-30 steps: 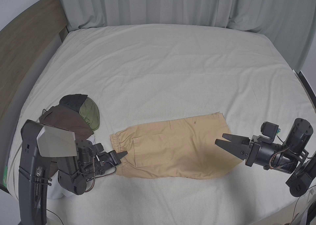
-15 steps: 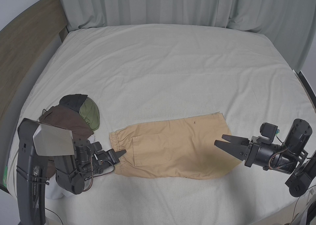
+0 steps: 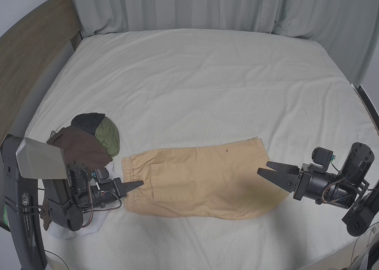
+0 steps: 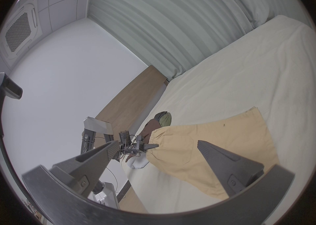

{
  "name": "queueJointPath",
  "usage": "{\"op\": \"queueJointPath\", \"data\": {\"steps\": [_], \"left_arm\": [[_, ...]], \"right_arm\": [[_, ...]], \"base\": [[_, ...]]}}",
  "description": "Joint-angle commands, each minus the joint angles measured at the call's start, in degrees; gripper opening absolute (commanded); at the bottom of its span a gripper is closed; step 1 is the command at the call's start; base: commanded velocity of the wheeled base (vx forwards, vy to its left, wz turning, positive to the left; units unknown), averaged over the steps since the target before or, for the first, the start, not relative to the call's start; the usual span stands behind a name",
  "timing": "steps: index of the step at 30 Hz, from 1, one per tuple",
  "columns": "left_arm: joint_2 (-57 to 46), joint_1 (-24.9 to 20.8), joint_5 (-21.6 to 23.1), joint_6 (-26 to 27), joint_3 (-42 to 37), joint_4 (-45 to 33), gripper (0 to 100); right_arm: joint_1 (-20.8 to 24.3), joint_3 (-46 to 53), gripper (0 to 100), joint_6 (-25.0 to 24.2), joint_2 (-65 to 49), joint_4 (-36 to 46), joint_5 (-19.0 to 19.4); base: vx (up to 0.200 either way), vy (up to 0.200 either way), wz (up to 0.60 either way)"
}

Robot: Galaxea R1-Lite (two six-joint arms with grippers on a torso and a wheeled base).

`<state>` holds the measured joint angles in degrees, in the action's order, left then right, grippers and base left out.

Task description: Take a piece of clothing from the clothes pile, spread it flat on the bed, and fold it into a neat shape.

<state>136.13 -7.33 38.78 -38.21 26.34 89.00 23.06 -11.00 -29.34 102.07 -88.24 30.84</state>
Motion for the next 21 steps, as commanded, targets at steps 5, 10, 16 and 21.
{"op": "queueJointPath", "data": {"steps": [5, 10, 16, 21], "left_arm": [[-4.74, 3.64, 4.02, 1.64, -4.63, 0.03, 0], [-5.0, 5.66, 5.61, 3.84, -4.81, 0.03, 0], [-6.14, 9.35, 10.88, 3.84, -5.16, 0.03, 0], [-6.49, 10.49, 13.17, 3.84, -5.6, 0.03, 0]], "right_arm": [[-0.04, 0.01, 100, -0.01, 0.14, -0.01, 0.01], [-0.13, 0.01, 100, -0.01, 0.14, -0.01, 0.01], [-0.21, 0.01, 100, 0.08, 0.14, -0.01, 0.01], [-0.13, 0.1, 100, 0.08, 0.14, -0.01, 0.01]], "base": [[0.0, 0.0, 0.0], [0.0, 0.0, 0.0], [0.0, 0.0, 0.0], [0.0, 0.0, 0.0]]}}
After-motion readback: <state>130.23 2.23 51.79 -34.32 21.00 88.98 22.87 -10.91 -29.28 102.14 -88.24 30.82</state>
